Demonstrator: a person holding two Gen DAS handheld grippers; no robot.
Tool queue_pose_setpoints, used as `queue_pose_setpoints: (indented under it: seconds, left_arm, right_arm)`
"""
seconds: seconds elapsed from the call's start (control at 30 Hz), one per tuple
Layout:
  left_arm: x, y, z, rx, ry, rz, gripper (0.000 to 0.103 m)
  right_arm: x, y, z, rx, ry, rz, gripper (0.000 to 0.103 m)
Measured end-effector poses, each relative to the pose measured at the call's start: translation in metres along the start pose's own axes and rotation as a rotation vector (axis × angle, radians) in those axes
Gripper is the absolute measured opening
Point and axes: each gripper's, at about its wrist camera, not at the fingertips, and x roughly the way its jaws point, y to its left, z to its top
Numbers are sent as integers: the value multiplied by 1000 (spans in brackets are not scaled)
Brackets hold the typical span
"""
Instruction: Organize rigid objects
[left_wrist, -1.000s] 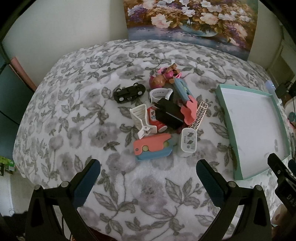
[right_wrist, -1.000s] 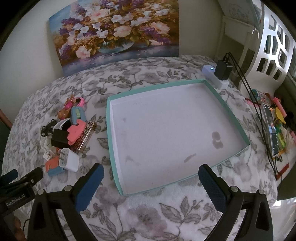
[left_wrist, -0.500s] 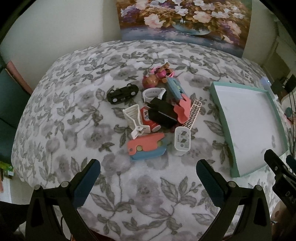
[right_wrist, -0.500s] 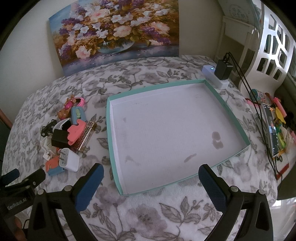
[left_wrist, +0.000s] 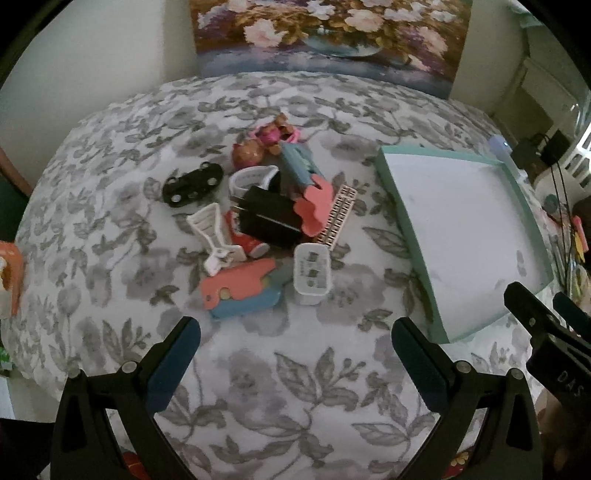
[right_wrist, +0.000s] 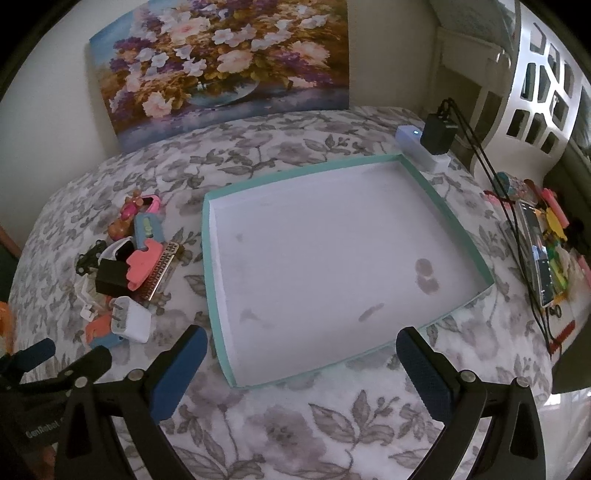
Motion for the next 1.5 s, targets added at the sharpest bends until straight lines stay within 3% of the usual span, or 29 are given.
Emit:
queue_pose_setpoints:
  seconds: [0.3, 1.5]
  left_arm:
    - [5, -8, 1, 25, 9, -35, 103]
    - [6, -1, 1, -6, 22, -28, 103]
  right_arm:
    - [1, -3, 0, 9, 8, -8, 103]
    - [4, -2, -3, 1, 12, -13, 103]
